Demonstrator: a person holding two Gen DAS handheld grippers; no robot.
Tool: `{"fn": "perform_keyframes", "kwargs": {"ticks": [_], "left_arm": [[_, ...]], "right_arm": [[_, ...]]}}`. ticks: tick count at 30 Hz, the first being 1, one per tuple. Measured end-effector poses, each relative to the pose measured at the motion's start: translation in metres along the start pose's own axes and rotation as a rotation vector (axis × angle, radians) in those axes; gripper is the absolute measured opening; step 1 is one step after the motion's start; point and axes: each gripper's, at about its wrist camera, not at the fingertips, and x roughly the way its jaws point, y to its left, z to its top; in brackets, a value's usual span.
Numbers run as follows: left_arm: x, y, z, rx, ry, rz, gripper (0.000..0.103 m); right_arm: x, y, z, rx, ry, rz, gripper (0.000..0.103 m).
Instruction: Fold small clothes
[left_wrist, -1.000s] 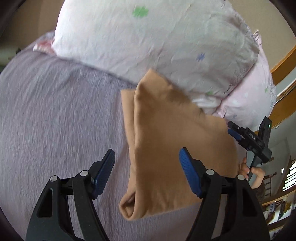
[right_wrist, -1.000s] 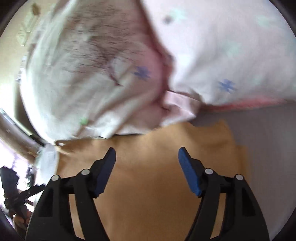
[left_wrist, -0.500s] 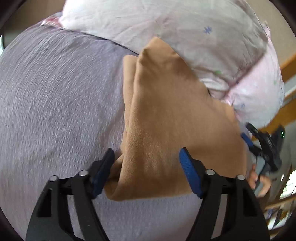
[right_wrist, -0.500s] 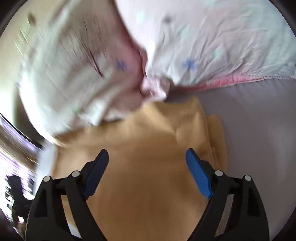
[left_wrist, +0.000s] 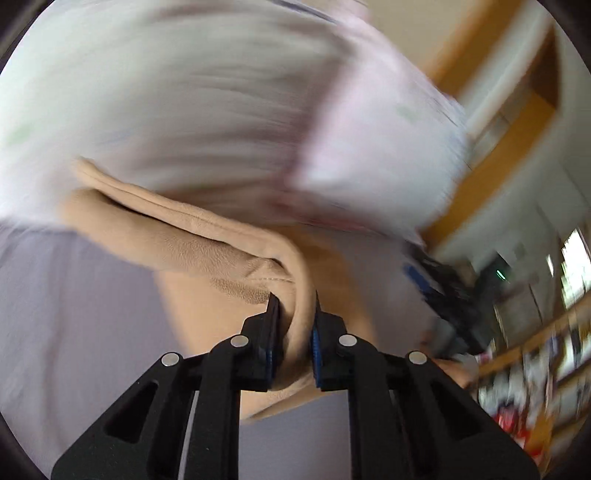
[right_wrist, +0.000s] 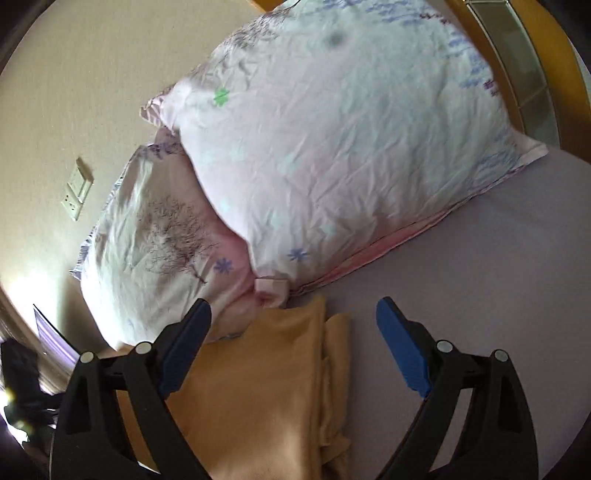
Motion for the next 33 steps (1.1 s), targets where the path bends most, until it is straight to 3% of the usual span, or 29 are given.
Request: {"fn": "perform_keyframes", "kwargs": {"ticks": [3,5,7,8,10,12,13,14,15,16,20,21,22,24,27,31,32,33], "left_arm": [[0.072,-0.059,-0.008,0.119,0.117,-0.051,0.014],[0.118,-0.083,-0.023,0.181,0.210,-0.033,0.014],[0.137,-0.090,-0.033,0.205,0.272,-0.015,0.016],[0.136,-0.090,-0.035,0.215,0.279,-0.019,0.017],[0.113,-0.081,-0.036,0.198,0.233,-0.100,0.023],[0.077,-0.059,-0.031,0.139,0.151,-0.167,0.048],[0.063,-0.049,-0.029,0.118,0.102,-0.137,0.065],[0.051,-0.037,-0.028,0.099,0.059,-0.084,0.068],[0.041,-0.020,-0.028,0.077,0.041,-0.008,0.068],[0.039,-0.007,-0.028,0.053,0.048,0.021,0.068],[0.050,0.050,-0.036,-0.076,0.134,0.067,0.068],[0.055,0.052,-0.038,-0.088,0.148,0.073,0.068],[0.059,0.054,-0.042,-0.104,0.159,0.071,0.068],[0.066,0.054,-0.052,-0.129,0.178,0.027,0.068],[0.071,0.047,-0.055,-0.118,0.174,0.006,0.068],[0.066,0.051,-0.065,-0.116,0.190,-0.009,0.070],[0.072,0.048,-0.068,-0.111,0.195,-0.003,0.070],[0.076,0.045,-0.070,-0.105,0.200,-0.004,0.070]], "right_arm": [[0.008,-0.015,0.005,0.001,0.019,-0.052,0.091],[0.008,-0.028,0.008,0.010,0.033,-0.082,0.091],[0.011,-0.039,0.010,0.038,0.051,-0.083,0.091],[0.011,-0.043,0.011,0.057,0.066,-0.068,0.091],[0.012,-0.045,0.013,0.065,0.089,-0.039,0.091],[0.013,-0.041,0.014,0.057,0.128,0.002,0.091],[0.014,-0.038,0.013,0.057,0.161,0.024,0.091],[0.016,-0.035,0.009,0.074,0.224,0.052,0.091],[0.017,-0.032,0.005,0.077,0.268,0.073,0.091],[0.017,-0.027,0.001,0.067,0.298,0.093,0.091],[0.024,-0.015,-0.021,0.009,0.410,0.042,0.089],[0.025,-0.017,-0.025,0.017,0.429,0.020,0.083],[0.026,-0.019,-0.030,0.040,0.451,0.005,0.073],[0.020,-0.021,-0.035,0.066,0.465,0.022,0.065],[0.002,-0.027,-0.041,0.094,0.435,0.018,0.065],[0.001,-0.023,-0.050,0.122,0.465,0.100,0.065],[0.004,-0.020,-0.053,0.116,0.465,0.112,0.058],[0.008,-0.018,-0.057,0.111,0.475,0.143,0.014]]}}
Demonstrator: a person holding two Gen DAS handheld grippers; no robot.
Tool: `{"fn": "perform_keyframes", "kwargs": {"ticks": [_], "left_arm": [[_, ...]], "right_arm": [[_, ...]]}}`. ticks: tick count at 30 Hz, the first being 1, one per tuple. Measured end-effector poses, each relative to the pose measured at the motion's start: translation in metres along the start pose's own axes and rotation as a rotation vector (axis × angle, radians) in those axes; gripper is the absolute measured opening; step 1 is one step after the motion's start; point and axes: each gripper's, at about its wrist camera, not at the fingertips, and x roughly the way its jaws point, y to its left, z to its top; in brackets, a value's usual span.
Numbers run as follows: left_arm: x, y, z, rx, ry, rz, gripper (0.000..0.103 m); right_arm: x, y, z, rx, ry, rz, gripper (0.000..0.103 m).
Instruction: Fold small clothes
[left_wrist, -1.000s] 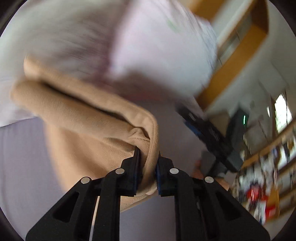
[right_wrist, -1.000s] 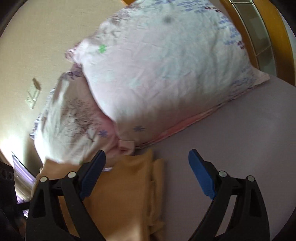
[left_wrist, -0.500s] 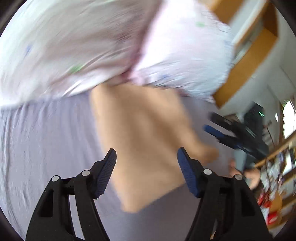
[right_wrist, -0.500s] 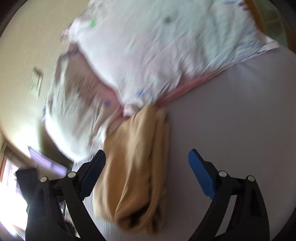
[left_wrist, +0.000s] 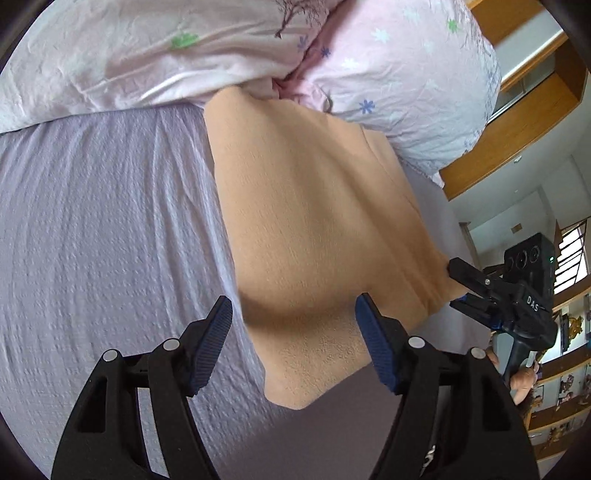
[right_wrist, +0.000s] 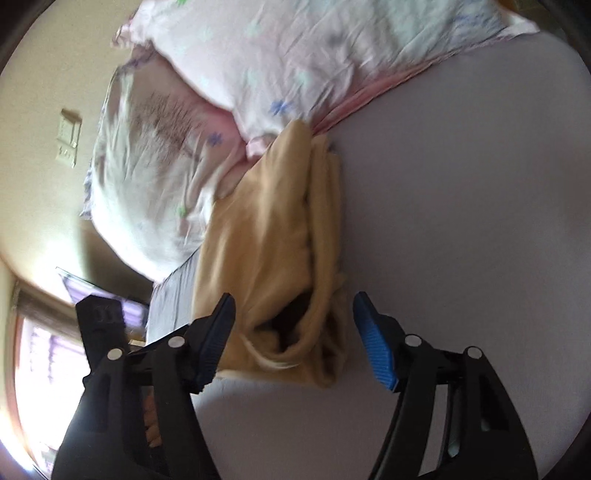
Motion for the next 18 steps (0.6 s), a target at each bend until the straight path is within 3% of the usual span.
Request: {"fn": "perform_keyframes", "kwargs": {"ticks": [5,8,9,11,12,13,15,18], "left_arm": [[0.003,0.000,-0.007,0.055,-0.009,-0.019,0.057],[-0.002,0.016,-0.007,0.038,0.009,-0.043,0.058],[-0.004,0.019,-0.005,0.034,0.005,-0.047,0.058],[-0.008,0.025,0.001,-0.001,-0.023,-0.050,0.070],[-0.009,0.028,0.004,-0.022,-0.038,-0.051,0.072],[-0.007,0.029,0.008,-0.035,-0.046,-0.053,0.075],[0.000,0.032,0.020,-0.067,-0.047,-0.057,0.076],[0.015,0.034,0.036,-0.099,-0.039,-0.064,0.076]], "right_arm": [[-0.016,-0.015,-0.020,0.078,-0.009,0.102,0.009],[-0.010,-0.017,-0.029,0.050,0.039,0.000,0.012],[-0.013,-0.016,-0.027,0.047,0.031,-0.008,0.021],[-0.030,-0.007,-0.017,0.024,-0.049,0.007,0.047],[-0.037,-0.002,-0.009,0.012,-0.096,0.013,0.078],[-0.038,0.002,0.001,-0.004,-0.120,0.017,0.091],[-0.026,0.002,0.017,0.011,-0.094,0.001,0.090],[0.006,-0.004,0.037,0.040,-0.006,-0.034,0.081]]}}
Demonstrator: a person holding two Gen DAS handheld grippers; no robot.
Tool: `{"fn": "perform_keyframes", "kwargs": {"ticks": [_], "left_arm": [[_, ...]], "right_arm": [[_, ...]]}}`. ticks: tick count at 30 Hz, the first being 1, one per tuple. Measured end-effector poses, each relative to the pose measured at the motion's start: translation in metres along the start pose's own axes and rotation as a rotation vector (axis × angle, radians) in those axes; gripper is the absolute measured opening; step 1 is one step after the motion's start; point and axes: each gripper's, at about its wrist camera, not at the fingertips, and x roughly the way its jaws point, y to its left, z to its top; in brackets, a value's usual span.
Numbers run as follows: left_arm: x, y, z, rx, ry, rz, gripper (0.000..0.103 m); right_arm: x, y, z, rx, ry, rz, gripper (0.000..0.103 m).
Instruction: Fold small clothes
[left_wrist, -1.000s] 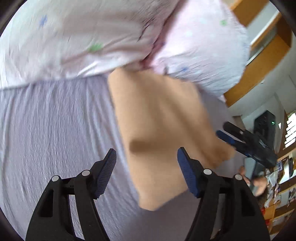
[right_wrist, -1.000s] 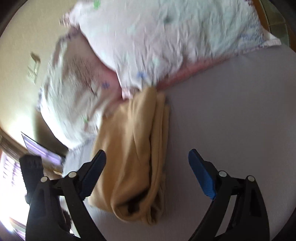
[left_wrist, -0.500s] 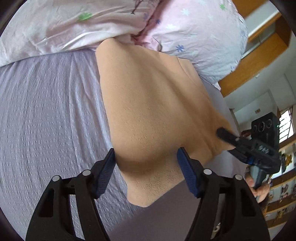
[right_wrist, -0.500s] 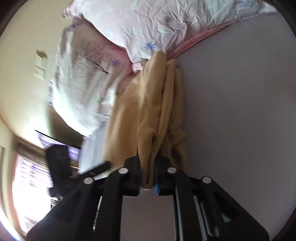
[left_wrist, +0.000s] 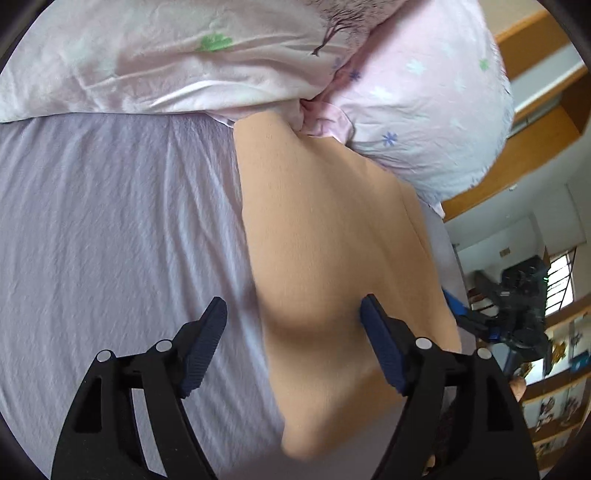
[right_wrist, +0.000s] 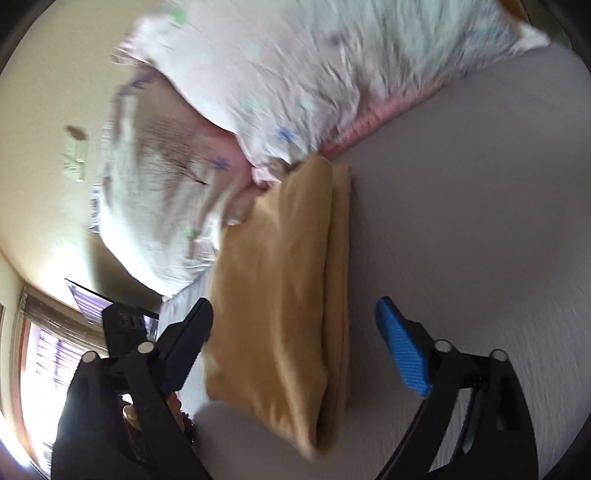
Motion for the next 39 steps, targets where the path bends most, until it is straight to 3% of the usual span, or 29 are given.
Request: {"fn": "perform_keyframes", "kwargs": {"ticks": [5,6,7,10,13,16,17,19,21,23,25,26,27,29,32,34,35,37,39], "left_arm": [[0.018,-0.007,0.014,-0.006,-0.017,-0.016,0.075],[0.020,-0.007,0.016,-0.008,-0.026,-0.018,0.074],[0.023,-0.009,0.017,-0.009,-0.025,-0.025,0.062],[0.020,-0.011,0.015,0.023,-0.034,-0.027,0.038],[-0.009,-0.008,0.011,0.069,-0.057,-0.039,0.036],[-0.042,0.009,0.006,0.082,-0.109,-0.003,0.036],[-0.049,0.017,0.006,0.083,-0.123,0.041,0.037],[-0.051,0.030,0.005,0.085,-0.129,0.133,0.039],[-0.054,0.042,-0.001,0.068,-0.131,0.156,0.040],[-0.070,0.040,-0.011,0.082,-0.173,0.157,0.039],[-0.091,0.024,-0.028,0.139,-0.230,0.156,0.041],[-0.098,0.016,-0.036,0.162,-0.238,0.127,0.046],[-0.100,0.003,-0.046,0.187,-0.232,0.085,0.049],[-0.096,-0.012,-0.058,0.219,-0.207,0.041,0.055],[-0.073,-0.022,-0.072,0.241,-0.133,0.011,0.057],[-0.051,-0.016,-0.080,0.237,-0.086,0.077,0.057],[-0.042,-0.015,-0.083,0.232,-0.072,0.097,0.057],[-0.035,-0.016,-0.087,0.258,-0.088,0.134,0.057],[-0.041,-0.022,-0.090,0.262,-0.098,0.138,0.057]], "right_arm": [[0.038,0.002,0.008,-0.036,0.074,-0.043,0.072],[0.039,0.003,0.006,-0.048,0.059,-0.036,0.058],[0.043,0.004,0.005,-0.055,0.075,-0.010,0.030],[0.043,0.015,0.000,-0.089,0.045,0.010,0.025],[0.044,0.039,-0.006,-0.127,0.030,0.087,0.024],[0.067,0.064,-0.016,-0.184,0.057,0.095,0.024],[0.086,0.075,-0.022,-0.211,0.080,0.067,0.025],[0.109,0.086,-0.031,-0.239,0.111,0.004,0.036],[0.112,0.099,-0.039,-0.283,0.070,-0.100,0.051],[0.083,0.110,-0.044,-0.314,-0.059,-0.158,0.057],[0.049,0.118,-0.051,-0.304,-0.162,-0.092,0.076],[0.038,0.123,-0.057,-0.295,-0.157,-0.002,0.079],[0.036,0.129,-0.062,-0.288,-0.107,0.092,0.081],[0.048,0.139,-0.076,-0.270,0.006,0.194,0.083],[0.075,0.130,-0.084,-0.217,0.090,0.163,0.083],[0.093,0.113,-0.079,-0.152,0.097,0.102,0.080],[0.097,0.104,-0.078,-0.118,0.092,0.129,0.079],[0.095,0.105,-0.078,-0.116,0.089,0.133,0.077],[0.084,0.117,-0.087,-0.176,0.055,0.071,0.079]]}}
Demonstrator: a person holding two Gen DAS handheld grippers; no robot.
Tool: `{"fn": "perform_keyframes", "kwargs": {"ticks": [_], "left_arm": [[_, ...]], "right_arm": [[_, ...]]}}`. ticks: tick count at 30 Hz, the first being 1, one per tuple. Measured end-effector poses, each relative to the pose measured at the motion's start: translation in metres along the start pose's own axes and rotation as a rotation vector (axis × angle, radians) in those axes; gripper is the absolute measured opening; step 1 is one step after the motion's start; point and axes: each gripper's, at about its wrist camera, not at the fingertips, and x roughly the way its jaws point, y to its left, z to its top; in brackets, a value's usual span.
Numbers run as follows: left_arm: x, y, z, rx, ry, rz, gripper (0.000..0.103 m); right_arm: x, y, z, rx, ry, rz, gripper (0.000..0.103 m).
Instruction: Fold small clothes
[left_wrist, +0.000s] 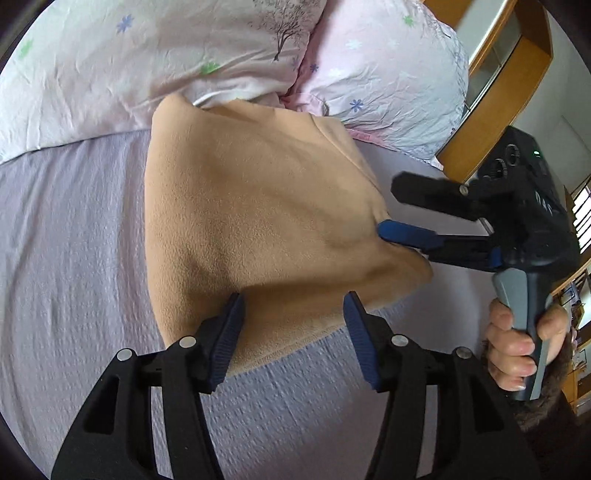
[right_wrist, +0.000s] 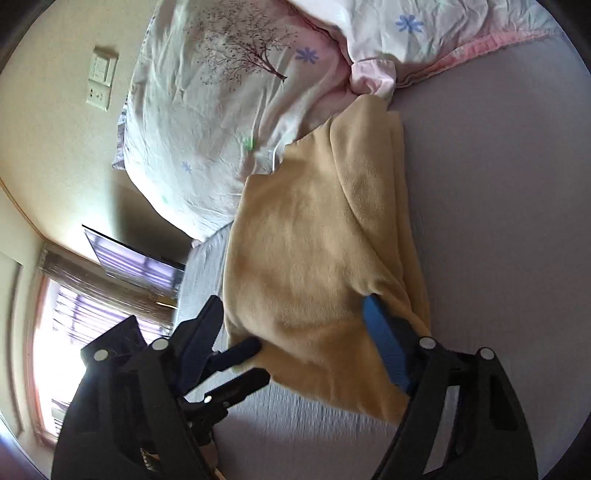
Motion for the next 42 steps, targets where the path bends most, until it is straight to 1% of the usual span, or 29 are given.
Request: {"fn": "perform_keyframes", "kwargs": {"ticks": [1,2,3,4,5,6,7,8,9,11,14,16,21,22,24,42], "left_arm": [[-0.007,-0.001,-0.002,-0.003,-0.013,-0.002,0.061],[-0.014,0.000,-0.006,-0.005,-0.025,0.002,0.071],[-0.023,0.001,-0.011,-0.003,-0.041,0.028,0.077],[-0.031,0.003,-0.018,0.001,-0.059,0.063,0.088],[-0.037,0.005,-0.024,0.003,-0.068,0.125,0.098],[-0.037,0.005,-0.026,0.006,-0.067,0.180,0.101],[-0.036,0.005,-0.030,0.012,-0.058,0.252,0.101],[-0.034,0.006,-0.033,0.019,-0.041,0.299,0.101],[-0.031,0.009,-0.032,0.021,-0.027,0.314,0.101],[-0.024,0.013,-0.037,0.021,-0.006,0.329,0.101],[-0.018,0.018,-0.043,0.023,0.009,0.374,0.101],[-0.015,0.023,-0.046,0.016,0.019,0.391,0.101],[-0.015,0.026,-0.051,0.017,0.011,0.438,0.102],[-0.015,0.025,-0.052,0.018,0.012,0.445,0.102],[-0.018,0.025,-0.054,0.015,0.010,0.448,0.102],[-0.016,0.026,-0.052,0.017,0.011,0.448,0.102]], "right_arm": [[-0.011,0.007,-0.006,-0.032,-0.016,-0.023,0.086],[-0.020,0.017,-0.013,-0.084,-0.047,-0.053,0.091],[-0.032,0.021,-0.022,-0.126,-0.079,-0.079,0.101],[-0.040,0.020,-0.029,-0.166,-0.116,-0.113,0.101],[-0.049,0.025,-0.040,-0.215,-0.149,-0.177,0.101],[-0.060,0.024,-0.047,-0.244,-0.163,-0.242,0.101],[-0.062,0.024,-0.054,-0.267,-0.167,-0.315,0.101],[-0.059,0.026,-0.064,-0.291,-0.159,-0.400,0.101],[-0.053,0.027,-0.072,-0.316,-0.147,-0.450,0.101],[-0.047,0.024,-0.084,-0.344,-0.128,-0.495,0.101],[-0.028,0.020,-0.095,-0.364,-0.084,-0.561,0.101],[-0.016,0.015,-0.098,-0.370,-0.056,-0.582,0.101],[-0.007,0.010,-0.111,-0.378,-0.011,-0.609,0.101],[-0.004,0.011,-0.112,-0.389,-0.007,-0.628,0.101],[-0.002,0.012,-0.113,-0.400,-0.002,-0.650,0.101],[-0.002,0.012,-0.112,-0.395,-0.005,-0.652,0.101]]}}
